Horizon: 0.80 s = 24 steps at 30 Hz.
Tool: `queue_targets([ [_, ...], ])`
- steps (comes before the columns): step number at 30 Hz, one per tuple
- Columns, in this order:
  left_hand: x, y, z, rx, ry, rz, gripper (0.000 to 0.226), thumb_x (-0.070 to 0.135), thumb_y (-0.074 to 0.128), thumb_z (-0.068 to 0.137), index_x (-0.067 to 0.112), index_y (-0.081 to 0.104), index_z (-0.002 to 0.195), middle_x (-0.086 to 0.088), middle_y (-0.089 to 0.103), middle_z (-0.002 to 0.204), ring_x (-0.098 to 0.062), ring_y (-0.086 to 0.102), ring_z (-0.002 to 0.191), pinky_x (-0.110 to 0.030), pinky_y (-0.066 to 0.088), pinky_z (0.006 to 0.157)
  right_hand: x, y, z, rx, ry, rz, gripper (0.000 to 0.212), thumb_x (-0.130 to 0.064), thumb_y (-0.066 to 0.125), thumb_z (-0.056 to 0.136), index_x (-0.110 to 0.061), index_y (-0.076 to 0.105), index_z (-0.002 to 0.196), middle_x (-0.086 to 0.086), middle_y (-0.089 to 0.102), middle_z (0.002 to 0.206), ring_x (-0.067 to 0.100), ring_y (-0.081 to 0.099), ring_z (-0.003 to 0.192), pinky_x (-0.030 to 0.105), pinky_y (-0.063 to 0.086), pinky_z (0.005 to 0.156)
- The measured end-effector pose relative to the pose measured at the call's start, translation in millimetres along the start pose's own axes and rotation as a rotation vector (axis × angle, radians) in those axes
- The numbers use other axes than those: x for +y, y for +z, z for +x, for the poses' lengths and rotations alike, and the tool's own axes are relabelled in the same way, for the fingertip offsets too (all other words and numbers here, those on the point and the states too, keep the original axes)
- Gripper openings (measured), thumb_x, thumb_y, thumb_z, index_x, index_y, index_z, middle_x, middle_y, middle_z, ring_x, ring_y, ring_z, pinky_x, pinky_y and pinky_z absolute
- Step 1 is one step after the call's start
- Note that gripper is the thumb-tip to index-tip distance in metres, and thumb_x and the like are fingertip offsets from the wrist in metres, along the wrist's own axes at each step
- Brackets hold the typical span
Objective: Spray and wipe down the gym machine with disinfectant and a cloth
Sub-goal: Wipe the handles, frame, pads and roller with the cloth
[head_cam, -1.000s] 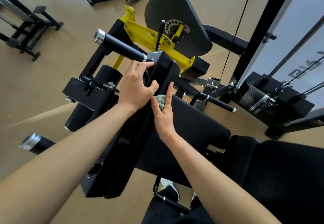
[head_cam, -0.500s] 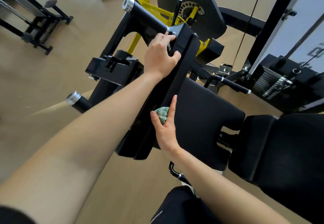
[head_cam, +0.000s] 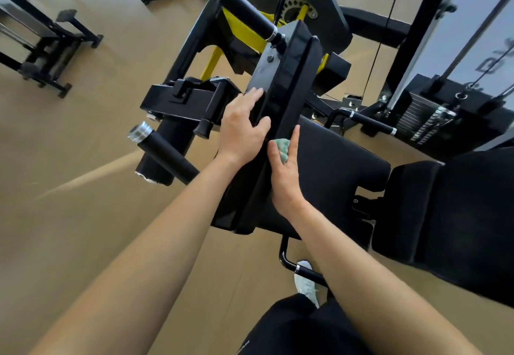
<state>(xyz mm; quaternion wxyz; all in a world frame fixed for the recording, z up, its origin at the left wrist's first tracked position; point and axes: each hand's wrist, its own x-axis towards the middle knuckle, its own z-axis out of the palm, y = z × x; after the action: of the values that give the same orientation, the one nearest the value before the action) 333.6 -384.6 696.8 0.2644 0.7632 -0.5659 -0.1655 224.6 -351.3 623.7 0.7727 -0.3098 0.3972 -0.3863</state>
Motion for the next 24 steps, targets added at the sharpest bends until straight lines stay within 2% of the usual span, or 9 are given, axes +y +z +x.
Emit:
queue_targets([
  [5, -6, 2, 3, 0.036, -0.020, -0.092, 0.059, 0.030, 0.065, 0.084, 0.017, 0.062, 0.141, 0.000, 0.063, 0.143, -0.017, 0.052, 0.138, -0.044, 0.041, 0.118, 43, 11, -42, 0.041, 0.055, 0.058, 0.084, -0.077, 0.072, 0.074, -0.083, 0.016, 0.136, -0.012, 0.054, 0.145, 0.014, 0.054, 0.137, 0.051, 0.038, 0.120],
  [11, -5, 3, 5, 0.047, -0.042, -0.132, 0.057, 0.027, 0.067, 0.082, 0.017, 0.065, 0.138, 0.001, 0.066, 0.139, -0.014, 0.055, 0.134, -0.039, 0.043, 0.117, 71, 21, -84, 0.012, 0.178, 0.187, 0.076, -0.072, 0.081, 0.070, -0.086, 0.030, 0.126, -0.014, 0.045, 0.156, 0.016, 0.043, 0.147, 0.055, 0.033, 0.122],
  [13, -4, 3, 4, 0.056, -0.038, -0.124, 0.056, 0.025, 0.068, 0.084, 0.016, 0.065, 0.139, 0.000, 0.065, 0.140, -0.014, 0.055, 0.135, -0.037, 0.042, 0.118, 75, 23, -99, -0.009, 0.264, 0.261, 0.088, -0.064, 0.082, 0.074, -0.074, 0.025, 0.141, -0.013, 0.047, 0.153, 0.018, 0.047, 0.143, 0.055, 0.044, 0.114],
  [15, -4, 3, 4, 0.061, -0.034, -0.115, 0.055, 0.024, 0.069, 0.085, 0.016, 0.064, 0.139, 0.000, 0.065, 0.140, -0.015, 0.055, 0.134, -0.035, 0.041, 0.118, 78, 16, -111, -0.027, 0.307, 0.255, 0.094, -0.050, 0.076, 0.083, -0.054, 0.014, 0.153, -0.008, 0.056, 0.141, 0.020, 0.060, 0.128, 0.046, 0.056, 0.099],
  [16, -5, 3, 4, 0.060, -0.028, -0.114, 0.054, 0.024, 0.068, 0.085, 0.016, 0.065, 0.139, 0.000, 0.067, 0.138, -0.016, 0.057, 0.132, -0.036, 0.043, 0.116, 76, 12, -118, -0.026, 0.292, 0.202, 0.062, -0.046, 0.074, 0.087, -0.051, 0.041, 0.140, -0.002, 0.062, 0.131, 0.023, 0.066, 0.117, 0.041, 0.058, 0.092],
  [17, -5, 4, 5, 0.064, -0.015, -0.110, 0.054, 0.026, 0.067, 0.084, 0.017, 0.066, 0.137, 0.000, 0.068, 0.135, -0.017, 0.059, 0.128, -0.037, 0.045, 0.114, 73, 8, -123, -0.023, 0.274, 0.120, 0.038, -0.041, 0.074, 0.092, -0.024, 0.049, 0.115, 0.005, 0.066, 0.119, 0.026, 0.070, 0.107, 0.039, 0.058, 0.086],
  [19, -4, 5, 4, 0.078, 0.020, -0.077, 0.052, 0.025, 0.066, 0.085, 0.016, 0.067, 0.136, -0.002, 0.072, 0.126, -0.022, 0.064, 0.119, -0.039, 0.050, 0.107, 71, -5, -134, 0.012, 0.212, -0.058, 0.033, -0.028, 0.072, 0.097, -0.001, 0.060, 0.111, 0.015, 0.071, 0.106, 0.032, 0.073, 0.100, 0.043, 0.057, 0.086],
  [21, -1, 6, 0, 0.108, 0.091, -0.015, 0.047, 0.019, 0.065, 0.087, 0.013, 0.068, 0.134, -0.005, 0.072, 0.124, -0.025, 0.064, 0.118, -0.037, 0.049, 0.106, 61, -20, -146, 0.068, 0.170, -0.135, 0.025, -0.020, 0.072, 0.097, -0.005, 0.070, 0.116, 0.016, 0.077, 0.108, 0.033, 0.075, 0.101, 0.047, 0.059, 0.093],
  [24, 11, 6, -17, 0.210, 0.271, 0.033, 0.038, 0.015, 0.061, 0.087, 0.014, 0.073, 0.123, -0.001, 0.073, 0.123, -0.025, 0.062, 0.120, -0.036, 0.046, 0.106, 40, -50, -160, 0.130, 0.073, -0.204, 0.025, -0.019, 0.070, 0.099, -0.014, 0.069, 0.123, 0.010, 0.076, 0.098, 0.026, 0.075, 0.088, 0.042, 0.061, 0.088],
])
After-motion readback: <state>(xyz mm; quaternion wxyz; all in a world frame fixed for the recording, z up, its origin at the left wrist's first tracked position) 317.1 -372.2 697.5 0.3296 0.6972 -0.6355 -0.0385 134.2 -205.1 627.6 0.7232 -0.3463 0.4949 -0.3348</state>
